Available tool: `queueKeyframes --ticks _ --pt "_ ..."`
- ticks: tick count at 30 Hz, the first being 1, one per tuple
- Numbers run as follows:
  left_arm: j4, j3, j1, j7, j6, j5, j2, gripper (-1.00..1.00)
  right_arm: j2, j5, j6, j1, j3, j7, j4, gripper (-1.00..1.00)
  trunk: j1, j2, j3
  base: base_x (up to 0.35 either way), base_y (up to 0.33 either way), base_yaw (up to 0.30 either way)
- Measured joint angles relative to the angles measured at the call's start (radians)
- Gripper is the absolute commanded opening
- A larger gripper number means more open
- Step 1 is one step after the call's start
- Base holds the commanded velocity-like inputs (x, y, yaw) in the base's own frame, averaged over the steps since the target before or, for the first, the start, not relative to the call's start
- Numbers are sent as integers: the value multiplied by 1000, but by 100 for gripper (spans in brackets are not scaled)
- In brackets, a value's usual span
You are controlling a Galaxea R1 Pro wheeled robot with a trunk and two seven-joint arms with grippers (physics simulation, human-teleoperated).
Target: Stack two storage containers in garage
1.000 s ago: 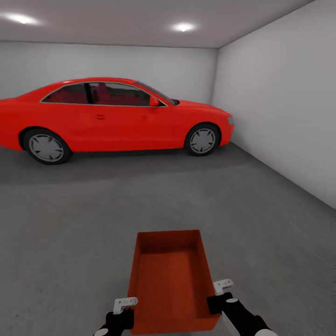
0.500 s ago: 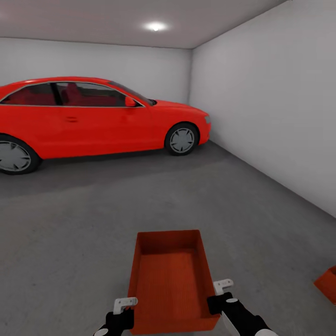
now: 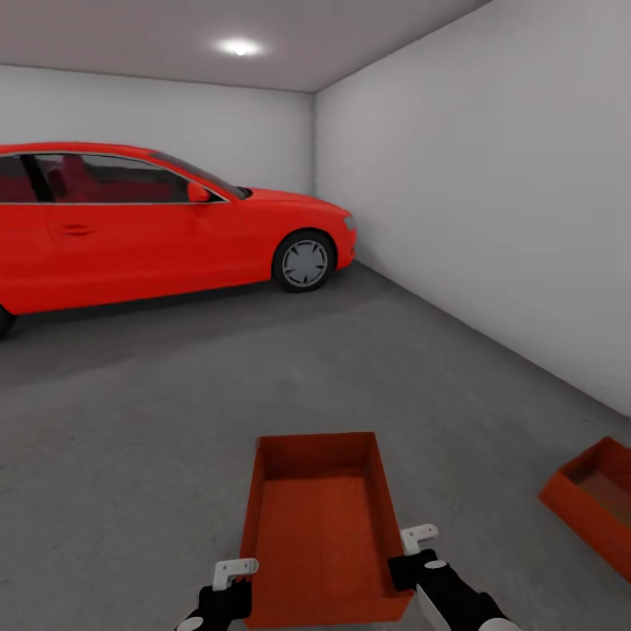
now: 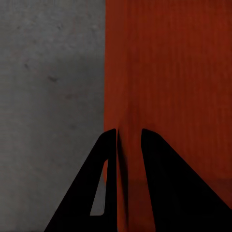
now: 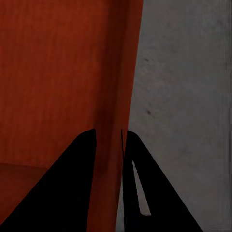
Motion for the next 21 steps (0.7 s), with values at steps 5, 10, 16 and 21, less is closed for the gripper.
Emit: queueKeyframes --ticks 5,10,16,21 --pt "0 0 0 0 0 0 1 -100 1 0 0 0 0 -1 0 -100 0 0 0 0 0 -285" --pt "0 0 0 -1 0 0 1 -100 1 0 0 0 0 -1 0 -100 0 0 0 0 0 -273" --pt "0 1 1 0 0 -1 0 -100 0 0 1 0 0 1 -1 -100 0 0 0 0 0 -218" --pt "0 1 0 0 0 -1 0 -100 0 1 1 0 0 0 -1 -100 0 0 0 0 0 -115"
